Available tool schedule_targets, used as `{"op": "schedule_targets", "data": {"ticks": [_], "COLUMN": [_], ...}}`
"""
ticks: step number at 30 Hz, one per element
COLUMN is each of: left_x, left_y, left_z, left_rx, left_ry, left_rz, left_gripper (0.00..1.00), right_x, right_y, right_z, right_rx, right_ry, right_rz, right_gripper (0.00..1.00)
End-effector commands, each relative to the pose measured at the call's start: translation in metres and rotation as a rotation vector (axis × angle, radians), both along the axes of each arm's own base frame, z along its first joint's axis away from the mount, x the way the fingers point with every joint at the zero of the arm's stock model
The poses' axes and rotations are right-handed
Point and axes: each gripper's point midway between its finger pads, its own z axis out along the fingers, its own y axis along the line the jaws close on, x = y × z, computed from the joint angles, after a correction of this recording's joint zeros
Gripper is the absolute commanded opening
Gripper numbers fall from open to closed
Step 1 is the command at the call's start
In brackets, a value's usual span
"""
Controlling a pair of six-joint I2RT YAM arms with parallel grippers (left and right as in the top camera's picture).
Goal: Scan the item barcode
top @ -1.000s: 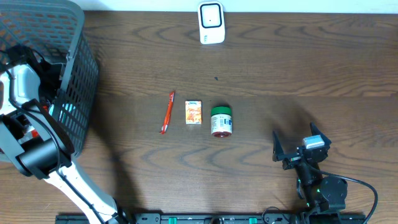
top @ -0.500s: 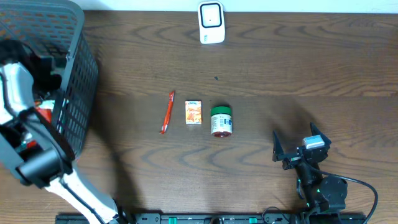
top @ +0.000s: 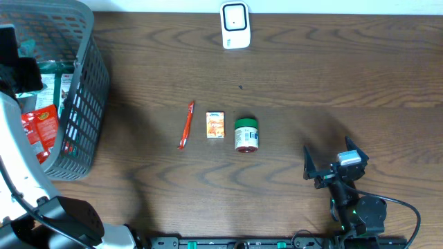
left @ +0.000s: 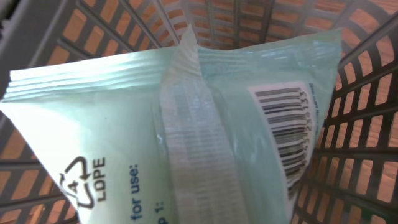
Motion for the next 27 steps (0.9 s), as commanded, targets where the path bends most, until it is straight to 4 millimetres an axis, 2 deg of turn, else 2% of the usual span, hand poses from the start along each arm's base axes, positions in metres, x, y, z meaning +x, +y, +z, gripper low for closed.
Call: {"op": "schedule_targets", "data": {"ticks": [1,8,11,12,13,14,15,16,17,18,22,27], "left_x": [0.005,0.020,0.027,0.028,0.029,0.030,0.033,0.035,0.038,0.040,0.045,0.040], "left_y": [0.000,-0.005,-0.006,-0.005,-0.005,-0.004,-0.006,-0.007,-0.010,-0.010,-0.004,0.005], "left_z": [-0.036,-0.141,-0.178,-0.189,-0.195,-0.202,-0.209,-0.212,-0.215,-0.218,-0.218,-0.228], "left_rx": [-0.064,-0.245,-0.299,-0.307,-0.312,-0.318,-0.333,-0.344,-0.359,-0.360,-0.319,-0.278], "left_ry": [0.067,0.256,0.303,0.316,0.323,0.330,0.327,0.323,0.316,0.313,0.299,0.339], "left_rz": [0.014,-0.021,-0.030,-0.029,-0.029,-0.030,-0.037,-0.043,-0.060,-0.069,-0.096,-0.065], "left_gripper": [0.08,0.07,0.12,0.17,0.27,0.44,0.67,0.74,0.86,0.89,0.89,0.89], "right_x": [0.000,0.000,0.000,0.000,0.000,0.000,0.000,0.000,0.000,0.000,0.000,0.000], "right_y": [0.001,0.001,0.001,0.001,0.001,0.001,0.001,0.001,0.001,0.001,0.001,0.001], "right_z": [-0.001,-0.001,-0.001,-0.001,-0.001,-0.001,-0.001,-0.001,-0.001,-0.001,-0.001,-0.001], "right_rx": [0.012,0.012,0.012,0.012,0.012,0.012,0.012,0.012,0.012,0.012,0.012,0.012], "right_ry": [0.004,0.004,0.004,0.004,0.004,0.004,0.004,0.004,0.004,0.004,0.004,0.004], "right_rz": [0.008,0.008,0.008,0.008,0.008,0.007,0.008,0.008,0.007,0.008,0.008,0.008], "right_gripper": [0.99,0.99,0.99,0.99,0.99,0.99,0.99,0.99,0.99,0.99,0.99,0.99]}}
